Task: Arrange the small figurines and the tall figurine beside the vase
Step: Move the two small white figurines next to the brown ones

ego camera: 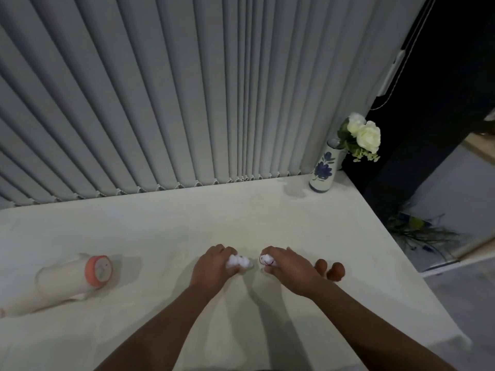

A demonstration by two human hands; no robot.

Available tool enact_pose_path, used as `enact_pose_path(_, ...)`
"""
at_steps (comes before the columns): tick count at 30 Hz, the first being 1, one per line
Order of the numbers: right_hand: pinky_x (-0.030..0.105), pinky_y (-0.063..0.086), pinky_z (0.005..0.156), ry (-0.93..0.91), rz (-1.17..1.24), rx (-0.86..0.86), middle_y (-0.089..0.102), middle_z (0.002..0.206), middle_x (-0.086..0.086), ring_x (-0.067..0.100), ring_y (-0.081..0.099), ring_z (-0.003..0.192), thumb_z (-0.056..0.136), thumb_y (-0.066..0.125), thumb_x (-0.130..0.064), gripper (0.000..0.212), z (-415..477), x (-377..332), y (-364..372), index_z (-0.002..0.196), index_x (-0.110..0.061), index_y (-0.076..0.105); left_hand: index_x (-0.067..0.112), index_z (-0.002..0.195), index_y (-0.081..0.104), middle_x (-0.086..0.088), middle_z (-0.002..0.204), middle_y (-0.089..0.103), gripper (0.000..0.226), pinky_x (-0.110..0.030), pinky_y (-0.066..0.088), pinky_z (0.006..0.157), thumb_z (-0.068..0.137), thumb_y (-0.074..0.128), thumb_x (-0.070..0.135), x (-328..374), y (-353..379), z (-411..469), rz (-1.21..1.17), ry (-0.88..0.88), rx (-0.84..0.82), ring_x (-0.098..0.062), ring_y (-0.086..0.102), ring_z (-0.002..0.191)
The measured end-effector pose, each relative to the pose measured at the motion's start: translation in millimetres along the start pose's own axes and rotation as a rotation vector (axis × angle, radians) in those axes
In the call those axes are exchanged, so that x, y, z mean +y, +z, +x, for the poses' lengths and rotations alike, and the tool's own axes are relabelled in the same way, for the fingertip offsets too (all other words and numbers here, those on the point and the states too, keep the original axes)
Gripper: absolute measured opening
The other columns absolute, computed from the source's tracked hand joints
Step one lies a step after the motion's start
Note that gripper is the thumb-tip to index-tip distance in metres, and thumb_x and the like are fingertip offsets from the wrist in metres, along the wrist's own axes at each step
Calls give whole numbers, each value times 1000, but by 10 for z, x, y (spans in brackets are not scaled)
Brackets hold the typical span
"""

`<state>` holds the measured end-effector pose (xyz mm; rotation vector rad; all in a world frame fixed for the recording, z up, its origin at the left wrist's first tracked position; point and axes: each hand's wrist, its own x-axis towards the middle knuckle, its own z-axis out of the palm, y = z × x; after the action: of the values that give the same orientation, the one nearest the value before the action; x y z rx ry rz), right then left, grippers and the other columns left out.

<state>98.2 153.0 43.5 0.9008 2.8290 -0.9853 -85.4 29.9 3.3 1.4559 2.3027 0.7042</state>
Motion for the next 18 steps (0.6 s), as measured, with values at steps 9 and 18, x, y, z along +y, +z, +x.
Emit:
enact_pose_path(9, 30, 32, 73, 24, 29, -42, 62, 97, -5, 25, 56, 86, 89, 49, -17, 7, 70, 87, 31, 94, -21, 50, 21, 108, 61, -2, 101, 61, 65, -35, 45, 77, 63, 42, 64, 84, 87, 165, 103, 5, -108, -22, 55, 97)
enact_pose_path(18, 37, 40, 77, -3, -1, 62, 65, 99, 5, 29, 57, 86, 83, 54, -14, 14, 193, 115, 169, 98, -15, 53, 24, 108, 58, 0, 101, 59, 71, -33, 40, 76, 61, 26, 66, 71, 127, 394, 193, 29, -185, -21, 52, 98)
